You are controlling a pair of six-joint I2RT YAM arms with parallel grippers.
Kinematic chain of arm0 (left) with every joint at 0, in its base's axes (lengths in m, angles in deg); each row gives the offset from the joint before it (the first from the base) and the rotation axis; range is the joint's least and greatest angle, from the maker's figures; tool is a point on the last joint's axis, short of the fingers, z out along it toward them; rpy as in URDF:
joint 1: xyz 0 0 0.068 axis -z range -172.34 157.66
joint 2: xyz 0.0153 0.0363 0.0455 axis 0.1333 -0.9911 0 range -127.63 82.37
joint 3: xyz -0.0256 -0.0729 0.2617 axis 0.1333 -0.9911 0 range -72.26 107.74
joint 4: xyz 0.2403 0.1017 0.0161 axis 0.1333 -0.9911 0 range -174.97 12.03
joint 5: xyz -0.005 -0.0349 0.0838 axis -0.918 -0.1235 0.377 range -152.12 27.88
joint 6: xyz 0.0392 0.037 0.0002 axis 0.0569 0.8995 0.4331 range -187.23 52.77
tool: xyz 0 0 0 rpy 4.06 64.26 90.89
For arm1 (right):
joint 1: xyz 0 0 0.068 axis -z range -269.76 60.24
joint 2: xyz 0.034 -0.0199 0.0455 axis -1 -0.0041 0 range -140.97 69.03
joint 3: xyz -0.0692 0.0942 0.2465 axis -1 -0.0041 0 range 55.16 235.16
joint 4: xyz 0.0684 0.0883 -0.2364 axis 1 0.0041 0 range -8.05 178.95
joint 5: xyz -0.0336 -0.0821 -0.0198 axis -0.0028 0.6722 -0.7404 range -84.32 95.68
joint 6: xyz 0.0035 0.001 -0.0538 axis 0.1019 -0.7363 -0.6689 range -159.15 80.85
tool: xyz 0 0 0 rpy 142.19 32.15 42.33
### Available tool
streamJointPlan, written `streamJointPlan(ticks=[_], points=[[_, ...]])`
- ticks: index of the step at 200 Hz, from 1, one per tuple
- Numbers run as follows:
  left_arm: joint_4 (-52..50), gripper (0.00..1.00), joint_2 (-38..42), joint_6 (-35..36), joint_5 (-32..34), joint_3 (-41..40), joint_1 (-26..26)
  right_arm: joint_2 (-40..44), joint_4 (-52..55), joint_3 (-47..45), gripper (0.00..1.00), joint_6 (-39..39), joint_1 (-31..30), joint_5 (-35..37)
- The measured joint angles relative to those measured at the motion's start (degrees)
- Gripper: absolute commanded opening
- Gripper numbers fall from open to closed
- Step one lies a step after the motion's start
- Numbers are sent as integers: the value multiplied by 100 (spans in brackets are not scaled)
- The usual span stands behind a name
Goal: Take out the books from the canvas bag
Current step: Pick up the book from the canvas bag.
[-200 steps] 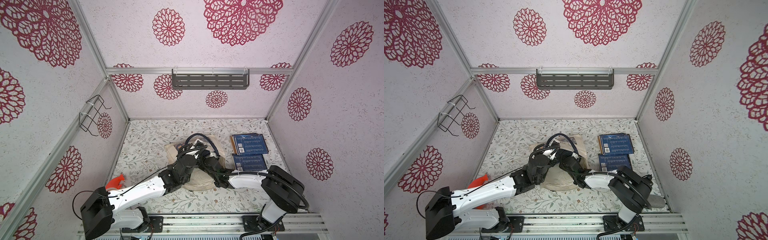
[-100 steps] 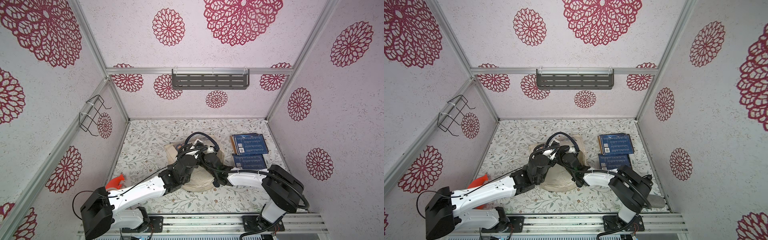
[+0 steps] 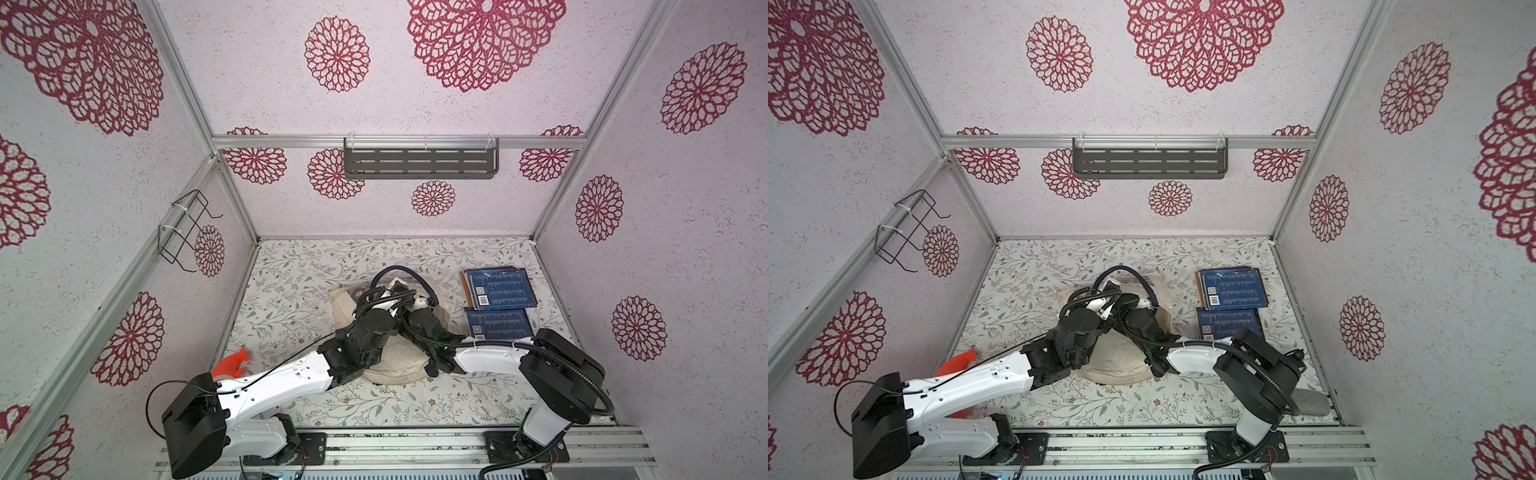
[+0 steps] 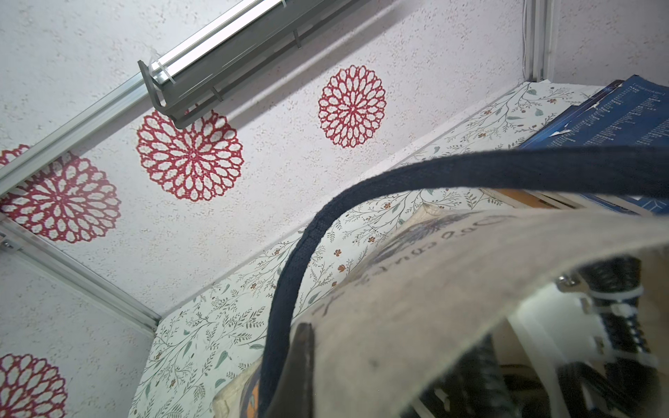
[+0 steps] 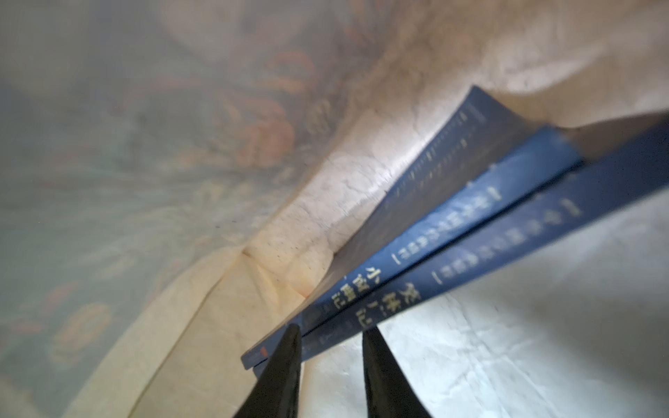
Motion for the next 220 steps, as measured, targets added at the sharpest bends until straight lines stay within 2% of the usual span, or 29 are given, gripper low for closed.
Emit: streamJointPlan(ticks=[93, 149, 187, 220], points=[[-11, 0, -26, 0, 4, 2, 11, -254, -11, -101, 34, 254, -35, -153], [-31, 0, -26, 2, 28, 2, 13, -509, -186, -238, 20, 507, -31, -273], [-37, 0, -26, 2, 46, 22, 22, -254, -190, -533, 17, 551, -11, -162], [-44, 0, -46, 2, 94, 96, 48, 372, 122, -697, 16, 551, -31, -122]])
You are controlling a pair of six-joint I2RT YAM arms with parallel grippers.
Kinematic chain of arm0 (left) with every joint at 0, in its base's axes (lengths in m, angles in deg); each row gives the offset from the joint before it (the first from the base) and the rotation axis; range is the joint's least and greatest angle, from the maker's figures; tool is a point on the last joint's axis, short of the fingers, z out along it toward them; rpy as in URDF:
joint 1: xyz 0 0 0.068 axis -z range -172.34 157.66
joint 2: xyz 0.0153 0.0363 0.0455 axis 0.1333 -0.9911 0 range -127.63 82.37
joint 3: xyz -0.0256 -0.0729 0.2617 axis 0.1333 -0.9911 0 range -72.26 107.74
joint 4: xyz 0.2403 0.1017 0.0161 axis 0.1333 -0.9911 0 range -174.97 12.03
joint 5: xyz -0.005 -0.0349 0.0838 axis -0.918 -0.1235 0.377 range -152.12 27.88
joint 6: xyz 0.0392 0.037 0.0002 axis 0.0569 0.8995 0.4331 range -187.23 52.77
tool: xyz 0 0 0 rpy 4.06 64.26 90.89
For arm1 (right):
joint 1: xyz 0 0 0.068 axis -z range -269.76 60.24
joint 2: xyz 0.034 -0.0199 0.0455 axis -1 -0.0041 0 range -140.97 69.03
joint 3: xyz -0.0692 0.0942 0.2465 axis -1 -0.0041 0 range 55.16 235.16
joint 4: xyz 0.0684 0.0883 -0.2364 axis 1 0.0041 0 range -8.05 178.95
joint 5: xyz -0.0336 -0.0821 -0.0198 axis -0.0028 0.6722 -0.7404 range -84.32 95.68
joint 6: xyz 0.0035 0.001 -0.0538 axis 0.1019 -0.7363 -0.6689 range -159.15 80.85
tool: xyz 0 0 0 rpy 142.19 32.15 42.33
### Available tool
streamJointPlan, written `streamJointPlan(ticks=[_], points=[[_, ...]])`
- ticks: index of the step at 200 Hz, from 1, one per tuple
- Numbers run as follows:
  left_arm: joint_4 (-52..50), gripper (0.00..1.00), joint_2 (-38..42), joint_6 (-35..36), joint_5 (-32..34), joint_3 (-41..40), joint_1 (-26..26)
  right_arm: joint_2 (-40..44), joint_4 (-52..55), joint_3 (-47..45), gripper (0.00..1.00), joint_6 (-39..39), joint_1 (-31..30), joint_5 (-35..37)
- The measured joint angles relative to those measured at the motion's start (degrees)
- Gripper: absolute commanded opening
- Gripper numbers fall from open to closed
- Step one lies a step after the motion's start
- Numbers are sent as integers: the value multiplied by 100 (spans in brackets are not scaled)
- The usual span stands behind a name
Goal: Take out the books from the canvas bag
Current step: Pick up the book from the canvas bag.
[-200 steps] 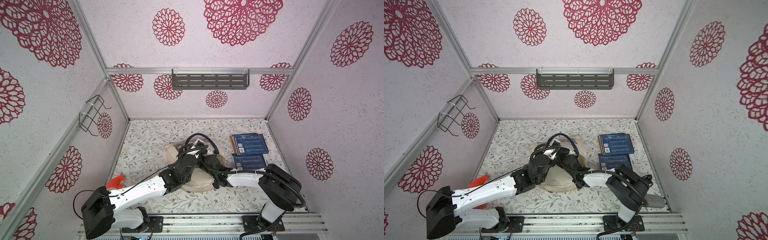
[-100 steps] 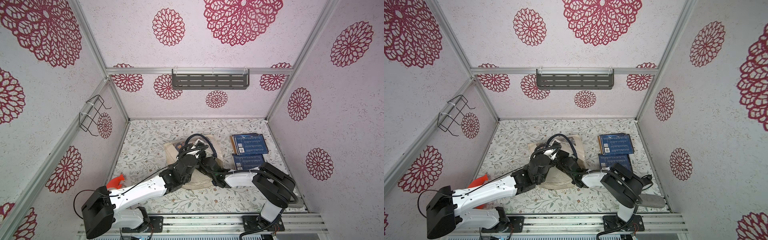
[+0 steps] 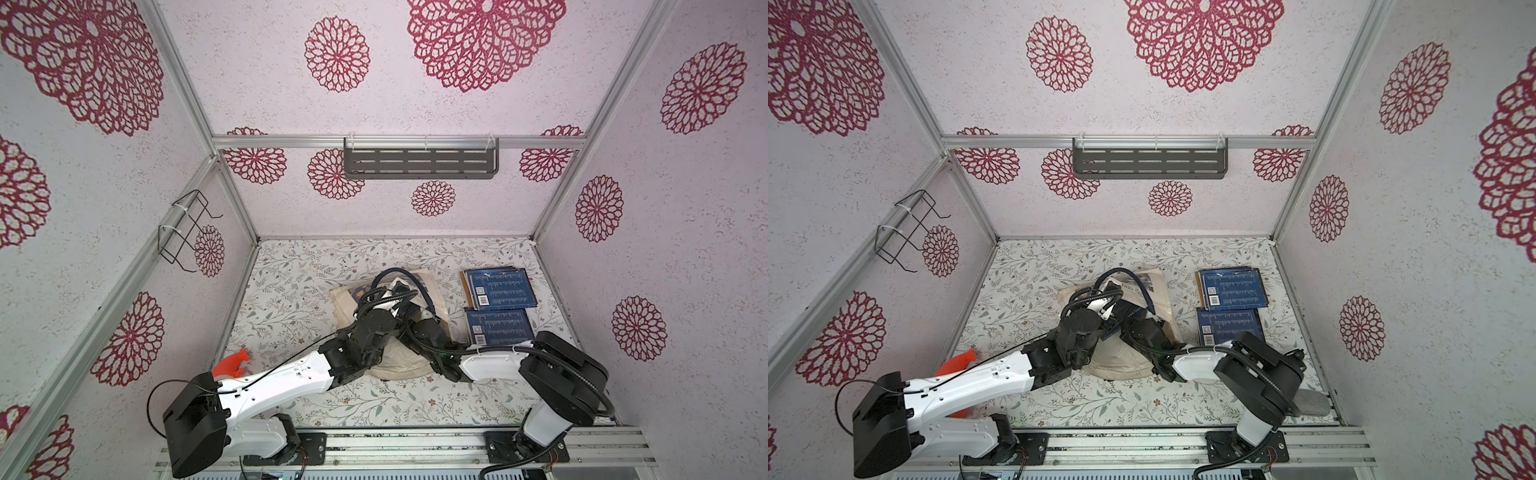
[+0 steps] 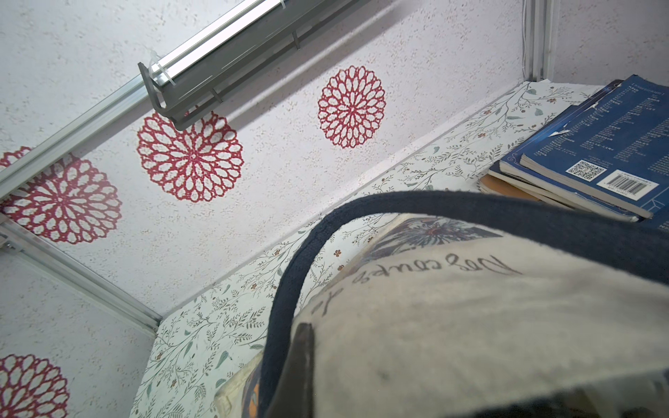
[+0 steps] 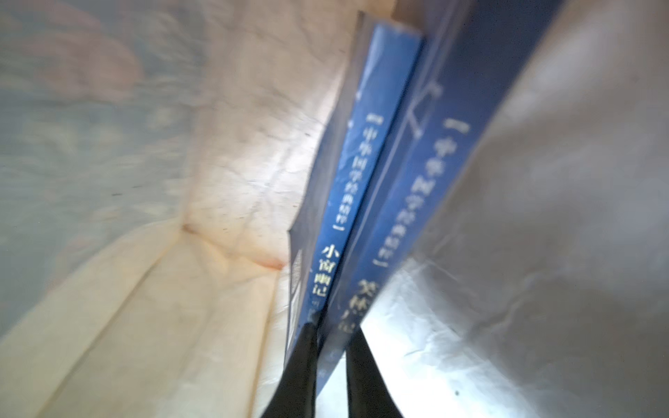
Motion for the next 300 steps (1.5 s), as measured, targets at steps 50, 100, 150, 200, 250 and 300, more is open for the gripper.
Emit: streamJointPlan(ticks=[50, 100, 150, 200, 250, 300], points=[[4, 0, -149, 22, 111, 129, 9, 1058, 763, -116, 18, -33, -122, 39], [-17, 0, -184, 22, 111, 129, 11, 1169, 1064, -275, 26, -52, -168, -9], [-55, 0, -184, 20, 146, 129, 11, 815, 1058, -411, 41, 26, -168, -136], [-57, 0, -184, -9, 146, 129, 11, 485, 901, -422, 41, 98, -157, -149], [-122, 0, -184, -48, 146, 129, 11, 98, 435, -420, 25, -68, -127, -33], [-411, 0, -184, -205, 149, 326, 11, 98, 247, -417, 9, -223, -107, -13]])
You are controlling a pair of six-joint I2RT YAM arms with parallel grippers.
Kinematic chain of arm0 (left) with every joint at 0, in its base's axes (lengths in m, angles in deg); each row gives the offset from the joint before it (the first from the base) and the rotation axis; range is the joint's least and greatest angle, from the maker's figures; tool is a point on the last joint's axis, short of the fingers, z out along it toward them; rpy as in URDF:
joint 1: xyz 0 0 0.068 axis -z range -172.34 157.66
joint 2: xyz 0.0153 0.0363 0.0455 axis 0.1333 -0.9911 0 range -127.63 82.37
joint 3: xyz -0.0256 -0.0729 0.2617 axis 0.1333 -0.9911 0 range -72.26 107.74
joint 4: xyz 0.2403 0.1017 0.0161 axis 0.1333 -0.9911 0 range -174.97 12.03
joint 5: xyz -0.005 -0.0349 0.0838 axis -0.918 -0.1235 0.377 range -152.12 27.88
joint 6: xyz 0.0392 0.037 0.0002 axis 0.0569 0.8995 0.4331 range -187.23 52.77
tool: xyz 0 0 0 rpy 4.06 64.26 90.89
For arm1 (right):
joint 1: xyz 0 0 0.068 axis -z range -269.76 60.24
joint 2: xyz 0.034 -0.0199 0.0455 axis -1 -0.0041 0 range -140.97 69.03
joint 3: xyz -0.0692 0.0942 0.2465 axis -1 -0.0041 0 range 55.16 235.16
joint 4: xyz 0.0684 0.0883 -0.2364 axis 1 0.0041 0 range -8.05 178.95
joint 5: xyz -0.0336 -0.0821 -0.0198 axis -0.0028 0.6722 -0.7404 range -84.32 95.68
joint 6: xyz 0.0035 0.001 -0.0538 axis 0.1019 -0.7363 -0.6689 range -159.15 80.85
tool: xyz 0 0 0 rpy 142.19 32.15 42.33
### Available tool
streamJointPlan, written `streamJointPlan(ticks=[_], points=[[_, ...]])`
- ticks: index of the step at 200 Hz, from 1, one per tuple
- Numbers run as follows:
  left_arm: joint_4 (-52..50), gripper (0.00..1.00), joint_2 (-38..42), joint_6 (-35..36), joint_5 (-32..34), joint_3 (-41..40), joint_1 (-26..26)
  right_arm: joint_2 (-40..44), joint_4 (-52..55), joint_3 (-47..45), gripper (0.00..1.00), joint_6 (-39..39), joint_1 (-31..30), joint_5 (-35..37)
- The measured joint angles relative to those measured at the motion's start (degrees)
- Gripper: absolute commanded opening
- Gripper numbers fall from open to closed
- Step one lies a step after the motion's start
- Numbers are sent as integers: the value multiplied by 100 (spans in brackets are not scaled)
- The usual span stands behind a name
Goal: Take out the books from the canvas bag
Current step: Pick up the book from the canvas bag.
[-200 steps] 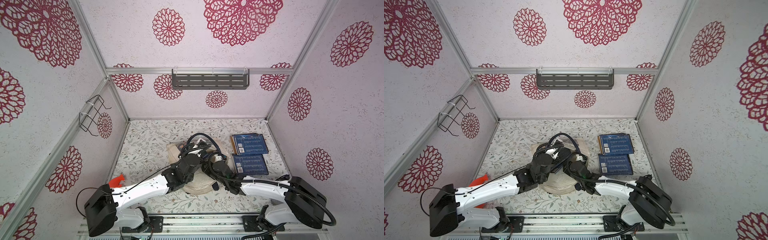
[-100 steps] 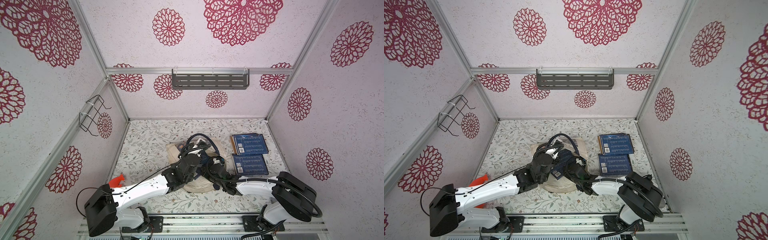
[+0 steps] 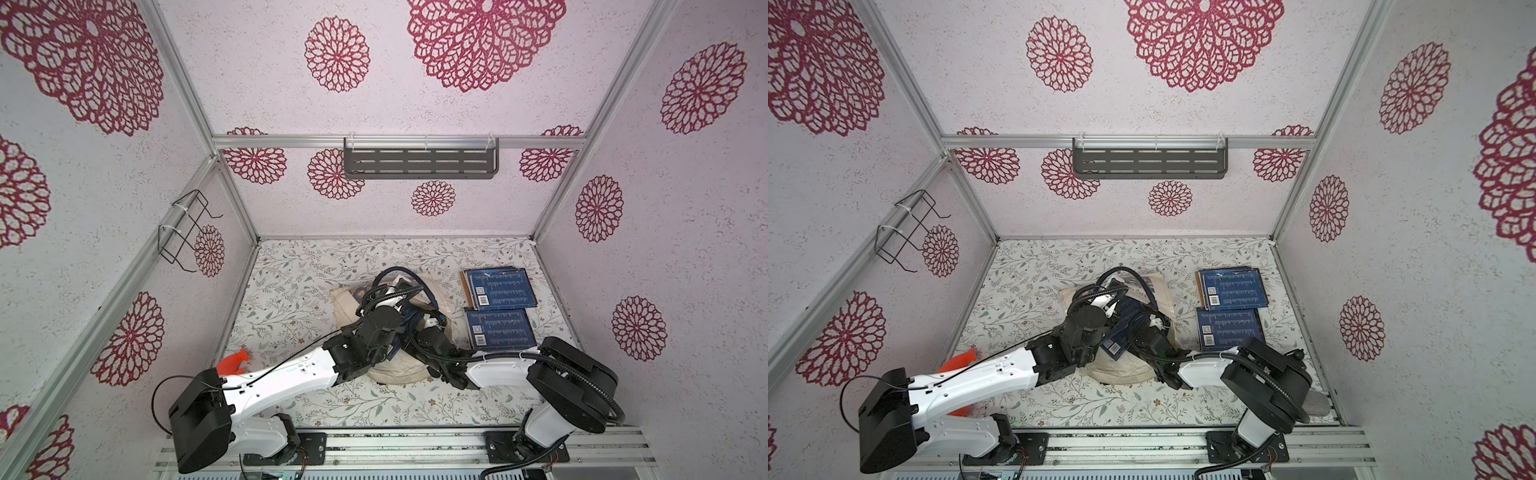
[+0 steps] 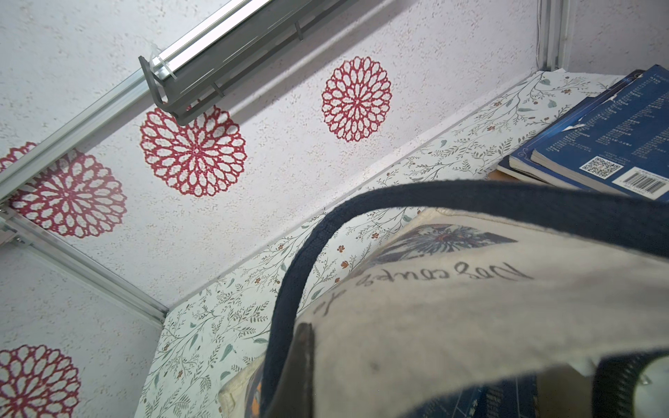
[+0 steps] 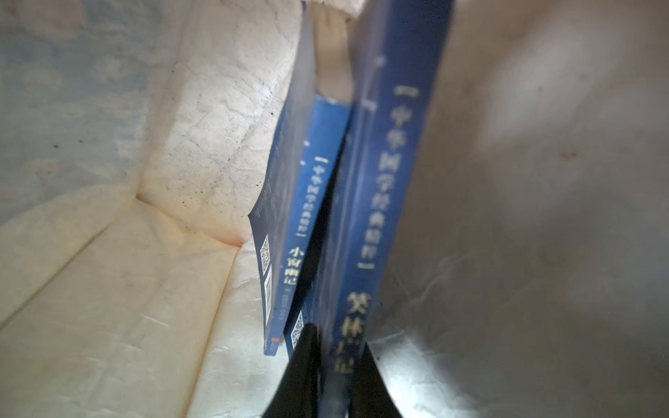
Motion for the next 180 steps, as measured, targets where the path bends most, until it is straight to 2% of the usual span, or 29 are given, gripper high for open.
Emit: streamJointPlan(ticks=[20, 39, 180], points=[[-199, 0, -7, -153, 0, 118, -35, 103, 66, 0, 2, -122, 0, -52], [-396, 0, -37, -319, -2, 216, -101, 293, 208, 0, 1, -278, 0, -151], [-1379, 0, -409, -1534, -315, 909, -730, 2577, 1945, -70, 0, -2312, 4, -743]])
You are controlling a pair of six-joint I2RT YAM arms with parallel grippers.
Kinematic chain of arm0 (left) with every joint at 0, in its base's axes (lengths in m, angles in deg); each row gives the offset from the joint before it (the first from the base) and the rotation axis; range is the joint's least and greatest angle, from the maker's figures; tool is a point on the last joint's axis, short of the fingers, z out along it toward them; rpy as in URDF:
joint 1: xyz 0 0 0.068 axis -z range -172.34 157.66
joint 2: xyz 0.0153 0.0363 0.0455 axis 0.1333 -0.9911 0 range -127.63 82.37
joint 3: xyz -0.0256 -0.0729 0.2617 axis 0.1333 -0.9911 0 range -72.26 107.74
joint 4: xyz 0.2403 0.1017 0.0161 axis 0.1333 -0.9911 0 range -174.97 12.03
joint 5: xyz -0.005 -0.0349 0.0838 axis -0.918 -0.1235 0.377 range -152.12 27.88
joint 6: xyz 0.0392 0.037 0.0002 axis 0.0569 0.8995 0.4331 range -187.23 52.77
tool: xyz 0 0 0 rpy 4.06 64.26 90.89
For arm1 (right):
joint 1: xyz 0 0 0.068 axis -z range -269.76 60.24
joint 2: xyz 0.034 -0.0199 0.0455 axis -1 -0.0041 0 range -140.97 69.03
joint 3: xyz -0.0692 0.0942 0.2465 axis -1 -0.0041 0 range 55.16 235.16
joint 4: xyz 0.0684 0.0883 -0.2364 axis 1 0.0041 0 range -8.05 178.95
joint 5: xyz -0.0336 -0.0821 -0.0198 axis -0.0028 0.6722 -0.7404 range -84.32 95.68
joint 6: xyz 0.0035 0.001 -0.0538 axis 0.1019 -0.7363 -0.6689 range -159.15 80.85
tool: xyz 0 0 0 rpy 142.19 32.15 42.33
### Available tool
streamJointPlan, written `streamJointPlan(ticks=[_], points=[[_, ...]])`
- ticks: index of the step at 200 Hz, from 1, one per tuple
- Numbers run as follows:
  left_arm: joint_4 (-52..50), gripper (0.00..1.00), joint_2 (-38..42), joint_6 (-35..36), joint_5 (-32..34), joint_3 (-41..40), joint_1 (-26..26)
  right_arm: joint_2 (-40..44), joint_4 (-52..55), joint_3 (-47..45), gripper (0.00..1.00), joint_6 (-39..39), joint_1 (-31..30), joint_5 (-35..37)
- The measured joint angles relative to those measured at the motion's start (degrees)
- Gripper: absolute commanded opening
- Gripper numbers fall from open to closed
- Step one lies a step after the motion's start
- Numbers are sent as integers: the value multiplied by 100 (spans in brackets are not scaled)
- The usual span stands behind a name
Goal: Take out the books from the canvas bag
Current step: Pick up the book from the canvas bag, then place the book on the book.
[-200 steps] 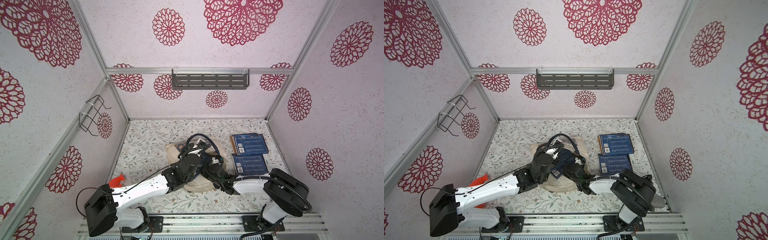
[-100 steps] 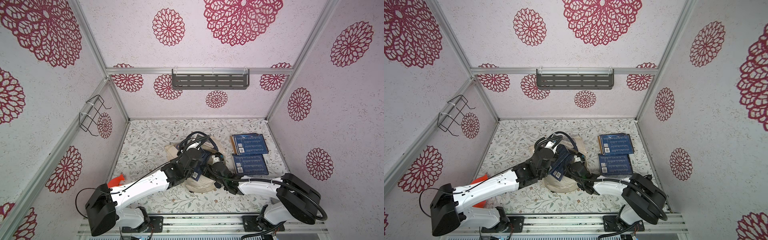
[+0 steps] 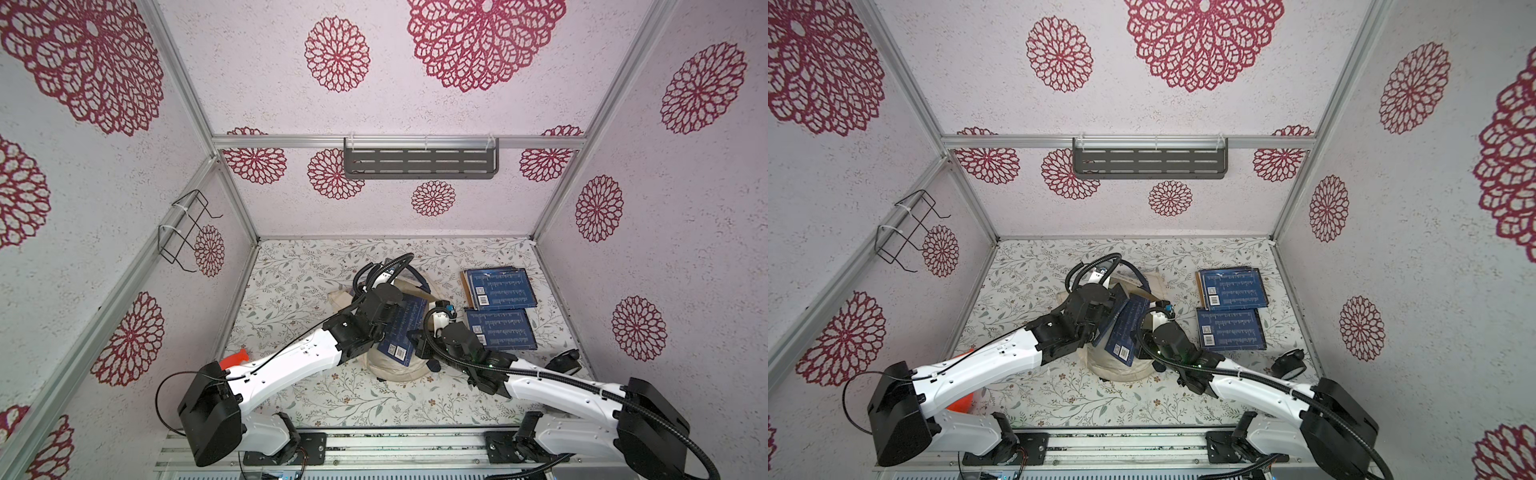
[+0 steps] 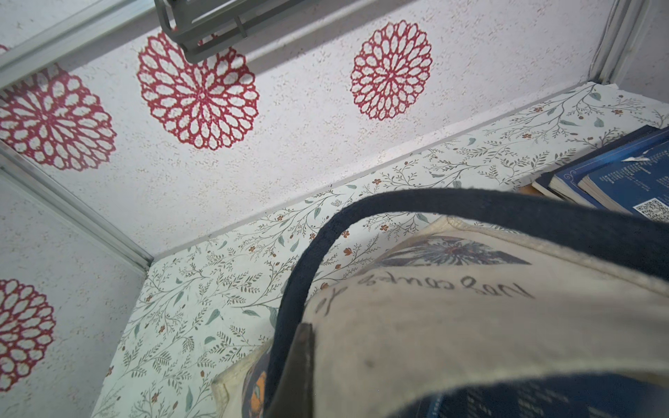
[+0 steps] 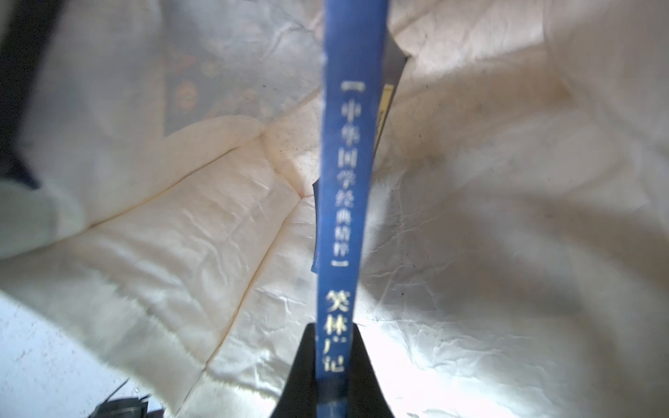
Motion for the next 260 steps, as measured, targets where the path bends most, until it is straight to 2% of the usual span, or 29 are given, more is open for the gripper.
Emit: streamJointPlan(ticks=[87, 117, 153, 199, 232, 260], points=[[-490, 0, -94, -529, -116, 229, -323, 1539, 415, -291, 0, -1027, 11, 22], [-619, 0, -98, -651, -127, 284, -424, 2208, 605, -293, 0, -1257, 11, 247], [-708, 0, -101, -691, -122, 284, -448, 3053, 765, -365, 0, -1379, 46, 1027], [-697, 0, -116, -625, -122, 282, -448, 4057, 1220, -520, 0, -1189, 131, 2675], [-599, 0, -114, -459, -122, 223, -433, 4339, 1515, -573, 0, -883, 291, 3510], [-501, 0, -103, -354, -125, 140, -404, 4234, 1858, -577, 0, -518, 601, 3668]])
